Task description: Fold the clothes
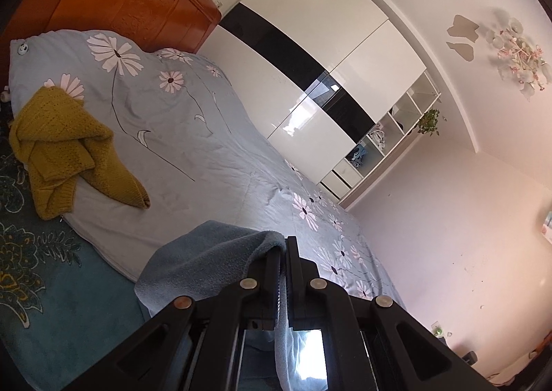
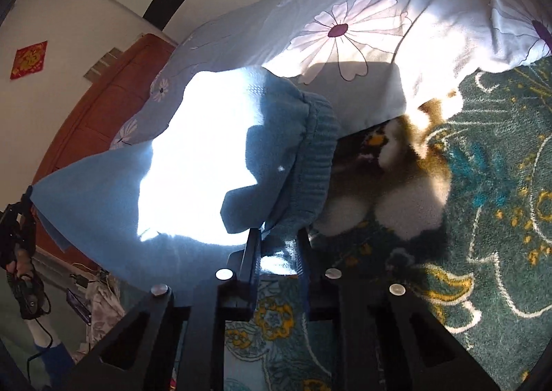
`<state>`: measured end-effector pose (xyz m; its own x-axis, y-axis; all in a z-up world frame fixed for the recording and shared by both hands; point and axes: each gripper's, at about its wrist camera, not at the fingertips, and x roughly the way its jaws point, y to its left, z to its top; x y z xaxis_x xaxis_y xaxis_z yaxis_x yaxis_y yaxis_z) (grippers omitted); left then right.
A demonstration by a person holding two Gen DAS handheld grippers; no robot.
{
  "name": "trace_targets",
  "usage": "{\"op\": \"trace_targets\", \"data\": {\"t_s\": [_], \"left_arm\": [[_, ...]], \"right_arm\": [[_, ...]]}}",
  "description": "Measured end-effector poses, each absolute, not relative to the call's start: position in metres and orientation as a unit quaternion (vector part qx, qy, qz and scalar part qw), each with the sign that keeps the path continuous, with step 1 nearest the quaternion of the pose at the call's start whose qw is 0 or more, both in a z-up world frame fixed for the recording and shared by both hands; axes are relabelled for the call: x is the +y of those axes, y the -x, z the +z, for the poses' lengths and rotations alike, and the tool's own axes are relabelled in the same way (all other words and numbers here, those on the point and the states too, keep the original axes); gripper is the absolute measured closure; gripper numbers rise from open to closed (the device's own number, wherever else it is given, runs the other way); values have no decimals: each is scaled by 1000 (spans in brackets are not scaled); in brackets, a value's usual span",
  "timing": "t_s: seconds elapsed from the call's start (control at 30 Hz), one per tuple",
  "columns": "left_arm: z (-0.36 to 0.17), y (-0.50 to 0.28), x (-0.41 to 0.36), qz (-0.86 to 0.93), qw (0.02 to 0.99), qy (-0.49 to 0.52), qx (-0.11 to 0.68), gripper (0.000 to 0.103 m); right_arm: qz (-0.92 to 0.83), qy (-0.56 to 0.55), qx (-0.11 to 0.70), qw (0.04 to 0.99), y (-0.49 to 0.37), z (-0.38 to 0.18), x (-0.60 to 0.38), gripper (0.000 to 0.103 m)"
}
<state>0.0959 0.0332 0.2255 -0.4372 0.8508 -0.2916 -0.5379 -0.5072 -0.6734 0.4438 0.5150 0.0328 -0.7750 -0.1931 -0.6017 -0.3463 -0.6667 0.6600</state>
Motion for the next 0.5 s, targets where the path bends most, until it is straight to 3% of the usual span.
{"op": "trace_targets", "data": {"t_s": [0.3,0.5], "left_arm": [[253,-117,-6,800,462,281,-260,100],[251,-83,27,813,437,302,-238,100]], "right_arm": [[913,136,383,-29,-543,181,551,84],[921,136,364,12,-526,216,580,84]]}}
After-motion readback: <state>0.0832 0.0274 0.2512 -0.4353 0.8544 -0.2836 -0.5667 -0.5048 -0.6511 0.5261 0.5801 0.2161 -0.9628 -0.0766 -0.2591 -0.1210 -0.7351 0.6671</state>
